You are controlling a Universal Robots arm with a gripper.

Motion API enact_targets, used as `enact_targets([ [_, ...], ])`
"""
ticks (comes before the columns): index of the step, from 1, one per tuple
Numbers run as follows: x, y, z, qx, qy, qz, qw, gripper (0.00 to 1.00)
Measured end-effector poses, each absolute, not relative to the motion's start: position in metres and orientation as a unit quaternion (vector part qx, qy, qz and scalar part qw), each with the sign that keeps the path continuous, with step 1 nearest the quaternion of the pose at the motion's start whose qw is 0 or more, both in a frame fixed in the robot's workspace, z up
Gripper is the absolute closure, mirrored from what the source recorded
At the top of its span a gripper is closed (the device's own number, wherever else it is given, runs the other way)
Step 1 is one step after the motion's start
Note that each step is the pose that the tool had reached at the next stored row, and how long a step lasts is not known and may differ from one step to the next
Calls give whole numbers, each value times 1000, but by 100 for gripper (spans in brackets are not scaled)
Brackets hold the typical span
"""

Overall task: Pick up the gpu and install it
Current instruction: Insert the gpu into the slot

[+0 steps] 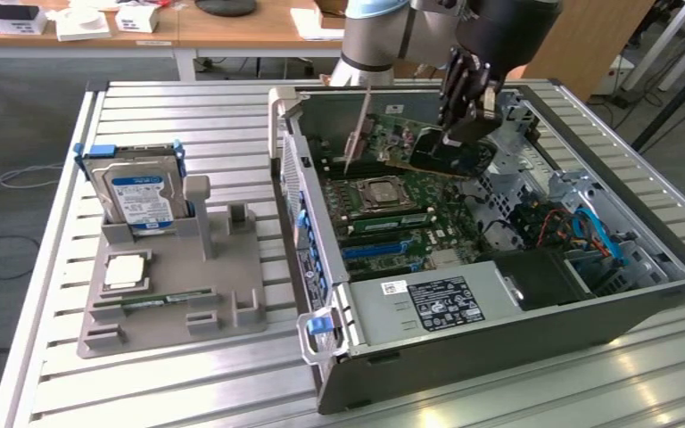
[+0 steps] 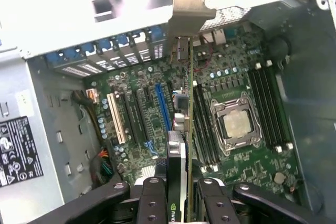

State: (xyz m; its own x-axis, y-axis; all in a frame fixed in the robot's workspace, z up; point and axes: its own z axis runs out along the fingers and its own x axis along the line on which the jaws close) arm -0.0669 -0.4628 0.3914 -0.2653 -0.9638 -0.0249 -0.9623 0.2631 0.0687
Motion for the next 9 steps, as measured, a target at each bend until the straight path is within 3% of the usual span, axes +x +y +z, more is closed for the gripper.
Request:
enact_targets([
  [9, -67, -463, 389, 669, -742, -33, 13, 73],
])
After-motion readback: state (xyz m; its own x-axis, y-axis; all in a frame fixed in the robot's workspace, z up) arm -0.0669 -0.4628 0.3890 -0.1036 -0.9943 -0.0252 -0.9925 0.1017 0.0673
